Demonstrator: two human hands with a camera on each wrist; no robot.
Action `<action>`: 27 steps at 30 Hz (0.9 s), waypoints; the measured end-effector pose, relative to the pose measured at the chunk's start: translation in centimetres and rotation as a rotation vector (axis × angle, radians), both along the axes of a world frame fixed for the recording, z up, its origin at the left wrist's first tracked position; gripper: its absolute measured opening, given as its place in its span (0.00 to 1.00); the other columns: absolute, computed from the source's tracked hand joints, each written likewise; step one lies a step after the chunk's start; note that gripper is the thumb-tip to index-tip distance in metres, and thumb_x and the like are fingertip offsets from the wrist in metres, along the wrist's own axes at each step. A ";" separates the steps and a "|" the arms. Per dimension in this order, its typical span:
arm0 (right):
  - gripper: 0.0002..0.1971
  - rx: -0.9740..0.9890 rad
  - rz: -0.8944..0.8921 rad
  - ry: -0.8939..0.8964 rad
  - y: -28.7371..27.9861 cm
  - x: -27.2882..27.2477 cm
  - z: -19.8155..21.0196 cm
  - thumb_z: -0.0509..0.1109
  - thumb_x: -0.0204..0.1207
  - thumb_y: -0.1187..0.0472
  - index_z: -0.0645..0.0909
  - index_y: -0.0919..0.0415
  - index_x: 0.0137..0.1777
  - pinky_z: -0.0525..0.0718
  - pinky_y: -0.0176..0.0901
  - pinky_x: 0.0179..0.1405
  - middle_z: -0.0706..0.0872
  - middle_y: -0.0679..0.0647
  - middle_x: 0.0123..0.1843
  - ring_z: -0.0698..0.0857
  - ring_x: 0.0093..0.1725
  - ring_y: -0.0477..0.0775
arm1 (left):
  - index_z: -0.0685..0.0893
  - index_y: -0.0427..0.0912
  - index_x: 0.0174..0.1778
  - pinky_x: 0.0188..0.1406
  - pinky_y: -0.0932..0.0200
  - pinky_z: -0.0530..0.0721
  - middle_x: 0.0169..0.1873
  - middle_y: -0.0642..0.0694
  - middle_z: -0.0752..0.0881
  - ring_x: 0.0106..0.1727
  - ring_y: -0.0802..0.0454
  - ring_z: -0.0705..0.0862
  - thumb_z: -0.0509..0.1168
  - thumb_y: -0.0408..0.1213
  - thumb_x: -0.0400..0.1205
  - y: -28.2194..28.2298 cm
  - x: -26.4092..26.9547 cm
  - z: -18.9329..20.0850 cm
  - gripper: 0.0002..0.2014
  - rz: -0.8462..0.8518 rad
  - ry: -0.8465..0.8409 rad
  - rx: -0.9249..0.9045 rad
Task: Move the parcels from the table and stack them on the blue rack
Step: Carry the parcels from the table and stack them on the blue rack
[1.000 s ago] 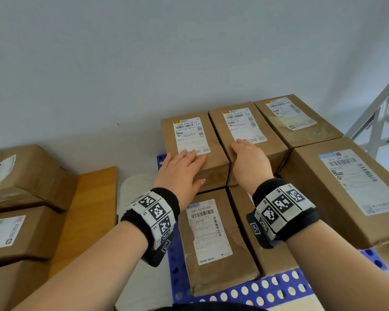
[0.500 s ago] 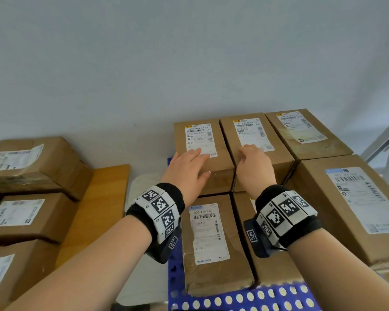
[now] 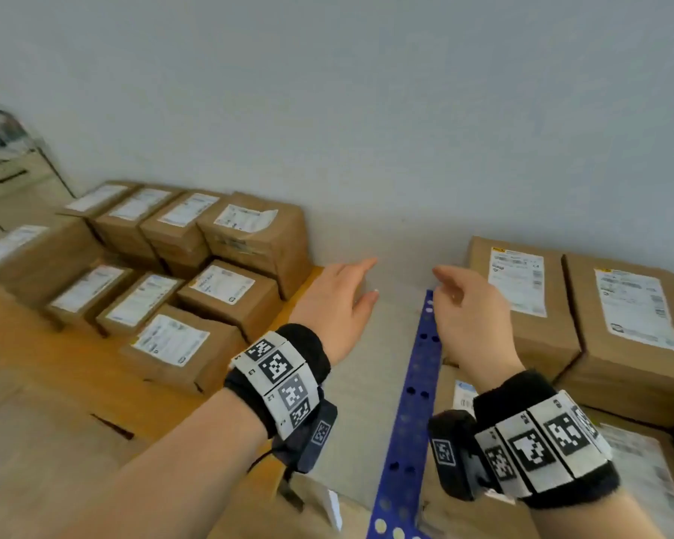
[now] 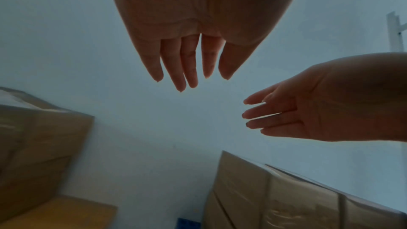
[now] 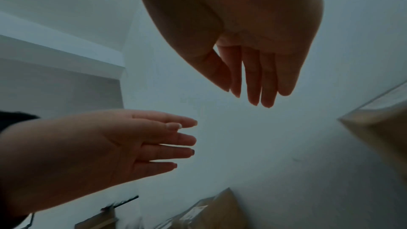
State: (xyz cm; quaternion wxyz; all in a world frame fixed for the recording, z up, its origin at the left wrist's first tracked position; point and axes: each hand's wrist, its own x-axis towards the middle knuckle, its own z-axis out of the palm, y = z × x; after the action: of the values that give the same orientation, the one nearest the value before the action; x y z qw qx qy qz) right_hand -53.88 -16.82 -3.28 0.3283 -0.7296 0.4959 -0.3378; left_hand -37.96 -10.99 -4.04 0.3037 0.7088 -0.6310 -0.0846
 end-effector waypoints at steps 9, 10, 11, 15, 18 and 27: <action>0.18 -0.033 0.142 -0.042 6.6 16.7 0.5 0.61 0.81 0.66 0.76 0.58 0.71 0.70 0.32 0.60 0.81 0.52 0.67 0.78 0.67 0.49 | 0.64 0.49 0.78 0.65 0.67 0.68 0.71 0.49 0.73 0.70 0.56 0.71 0.56 0.43 0.86 8.8 14.5 0.0 0.23 0.111 0.016 -0.045; 0.18 -0.023 0.149 -0.043 7.5 18.8 0.4 0.61 0.81 0.66 0.76 0.58 0.70 0.70 0.32 0.58 0.82 0.52 0.66 0.78 0.66 0.48 | 0.64 0.49 0.78 0.67 0.65 0.69 0.71 0.49 0.73 0.71 0.56 0.71 0.56 0.43 0.85 9.9 16.4 0.0 0.23 0.118 0.023 -0.042; 0.18 -0.018 0.156 -0.046 8.3 20.9 0.3 0.61 0.81 0.66 0.77 0.57 0.70 0.70 0.31 0.56 0.82 0.51 0.65 0.79 0.64 0.47 | 0.64 0.49 0.78 0.69 0.61 0.70 0.72 0.50 0.72 0.71 0.56 0.71 0.56 0.42 0.85 10.8 18.3 0.0 0.23 0.126 0.029 -0.037; 0.19 -0.020 0.188 -0.039 11.2 28.1 0.2 0.62 0.81 0.65 0.75 0.56 0.71 0.71 0.32 0.58 0.82 0.49 0.66 0.78 0.65 0.46 | 0.64 0.51 0.78 0.69 0.60 0.73 0.71 0.51 0.73 0.70 0.57 0.73 0.57 0.43 0.85 14.0 25.5 -0.1 0.24 0.180 0.043 -0.033; 0.19 0.006 0.205 -0.012 12.5 32.0 0.3 0.62 0.81 0.64 0.74 0.55 0.72 0.72 0.34 0.60 0.80 0.49 0.68 0.77 0.67 0.47 | 0.64 0.52 0.78 0.62 0.70 0.68 0.71 0.52 0.73 0.69 0.59 0.73 0.57 0.44 0.85 15.2 29.6 -0.1 0.23 0.202 0.032 -0.029; 0.20 0.048 0.312 -0.004 10.5 42.0 0.5 0.63 0.81 0.62 0.72 0.52 0.73 0.72 0.33 0.57 0.80 0.47 0.68 0.76 0.66 0.44 | 0.64 0.52 0.78 0.69 0.63 0.70 0.72 0.50 0.72 0.71 0.57 0.72 0.58 0.43 0.85 14.4 39.3 0.1 0.24 0.303 0.093 -0.016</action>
State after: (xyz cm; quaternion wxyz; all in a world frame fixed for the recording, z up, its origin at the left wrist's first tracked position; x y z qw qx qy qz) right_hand -11.91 -6.32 -2.78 0.3949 -0.7891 0.3839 -0.2721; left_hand 1.37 3.45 -3.92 0.3475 0.7888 -0.5027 -0.0658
